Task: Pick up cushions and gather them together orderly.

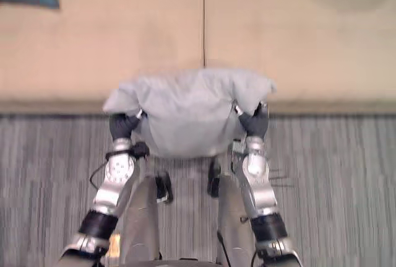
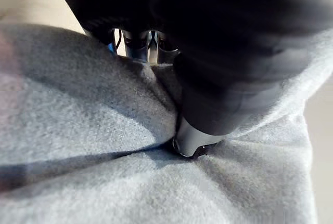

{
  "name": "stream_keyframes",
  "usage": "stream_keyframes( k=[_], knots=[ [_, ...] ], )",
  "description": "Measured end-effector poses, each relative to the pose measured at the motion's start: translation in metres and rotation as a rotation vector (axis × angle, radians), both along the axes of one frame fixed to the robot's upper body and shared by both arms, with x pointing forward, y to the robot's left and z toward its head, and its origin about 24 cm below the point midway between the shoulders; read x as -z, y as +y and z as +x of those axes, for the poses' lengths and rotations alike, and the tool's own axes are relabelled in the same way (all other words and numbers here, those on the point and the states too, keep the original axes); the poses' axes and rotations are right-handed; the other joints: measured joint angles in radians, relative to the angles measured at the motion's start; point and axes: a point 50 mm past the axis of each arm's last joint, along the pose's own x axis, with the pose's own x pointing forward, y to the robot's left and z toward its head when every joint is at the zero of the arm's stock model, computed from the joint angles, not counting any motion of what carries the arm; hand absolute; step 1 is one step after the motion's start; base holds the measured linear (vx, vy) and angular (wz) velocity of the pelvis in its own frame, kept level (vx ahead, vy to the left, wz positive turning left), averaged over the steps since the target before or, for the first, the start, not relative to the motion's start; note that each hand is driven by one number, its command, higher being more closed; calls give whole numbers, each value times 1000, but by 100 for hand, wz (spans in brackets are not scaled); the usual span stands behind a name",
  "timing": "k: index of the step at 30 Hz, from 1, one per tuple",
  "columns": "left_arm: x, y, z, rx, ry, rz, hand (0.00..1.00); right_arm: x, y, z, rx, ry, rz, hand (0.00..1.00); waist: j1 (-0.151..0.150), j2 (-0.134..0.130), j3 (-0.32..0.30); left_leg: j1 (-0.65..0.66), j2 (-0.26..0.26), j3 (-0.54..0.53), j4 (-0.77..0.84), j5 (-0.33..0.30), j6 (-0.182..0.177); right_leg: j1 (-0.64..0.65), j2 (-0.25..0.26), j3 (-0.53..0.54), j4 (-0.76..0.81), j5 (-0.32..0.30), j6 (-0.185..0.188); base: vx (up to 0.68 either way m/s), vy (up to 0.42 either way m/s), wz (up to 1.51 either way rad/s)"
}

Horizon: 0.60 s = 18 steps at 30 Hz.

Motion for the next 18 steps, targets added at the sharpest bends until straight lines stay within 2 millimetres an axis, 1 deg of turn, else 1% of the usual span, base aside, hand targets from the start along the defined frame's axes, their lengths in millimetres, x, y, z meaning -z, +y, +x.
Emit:
stream_keyframes(
  k=[1,2,3,4,5,8,10,11,14,15,16,17,18],
  knots=[
    [11,3,-10,-11,45,2,100,6,2,-4,-20,17,-21,100,0,0,-30,56,-23,3,-71,21,-2,50,-3,1,-55,13,4,249,-11,12],
    [15,4,-14,-16,64,3,100,7,4,-4,-32,24,-26,100,-1,0,-41,80,-34,6,-108,34,-2,71,-5,1,-83,20,5,224,-14,11],
    [20,6,-18,-21,83,4,100,10,5,-4,-48,32,-33,100,-3,-1,-51,120,-41,14,-163,60,-3,104,-7,5,-128,38,7,163,-6,8],
    [24,7,-23,-27,103,2,100,13,5,-4,-63,41,-43,100,2,2,-60,169,-60,19,-236,86,-3,152,-4,3,-190,60,9,192,-8,3],
    [27,8,-28,-32,113,-1,100,15,6,-4,-78,50,-51,100,3,3,-66,203,-64,24,-278,100,-6,186,1,3,-234,78,8,173,2,-1],
    [29,10,-43,-42,128,-7,100,23,5,-7,-102,79,-69,100,1,4,-84,287,-69,27,-352,110,-8,281,15,4,-330,106,10,156,18,-6],
    [30,11,-48,-43,136,2,100,27,4,-10,-112,92,-76,100,1,3,-103,322,-74,28,-375,109,-9,317,16,8,-358,113,15,129,53,-7],
    [31,11,-48,-42,137,7,100,27,5,-10,-115,92,-77,100,1,3,-103,335,-76,28,-376,106,-7,324,16,15,-358,114,17,88,62,-17],
    [31,14,-51,-45,143,9,100,26,7,-9,-134,89,-95,100,6,3,-104,354,-79,32,-365,79,4,301,16,45,-296,112,19,23,82,-35],
    [32,15,-51,-45,148,12,100,27,8,-7,-139,95,-101,100,6,3,-103,362,-79,44,-353,61,16,260,14,61,-208,108,25,-47,123,-45],
    [34,15,-53,-46,156,12,100,31,9,-4,-141,110,-108,100,6,3,-101,381,-75,63,-346,37,26,209,4,65,-83,103,32,-53,87,-46],
    [35,16,-55,-47,162,13,100,32,9,-3,-142,118,-113,100,5,2,-100,395,-78,73,-339,22,33,184,-6,63,-16,101,35,-40,80,-37],
    [38,16,-58,-49,179,15,100,38,8,-3,-141,142,-124,100,2,1,-97,431,-90,82,-334,-2,53,135,-40,51,115,106,36,38,35,-12]
  ],
)
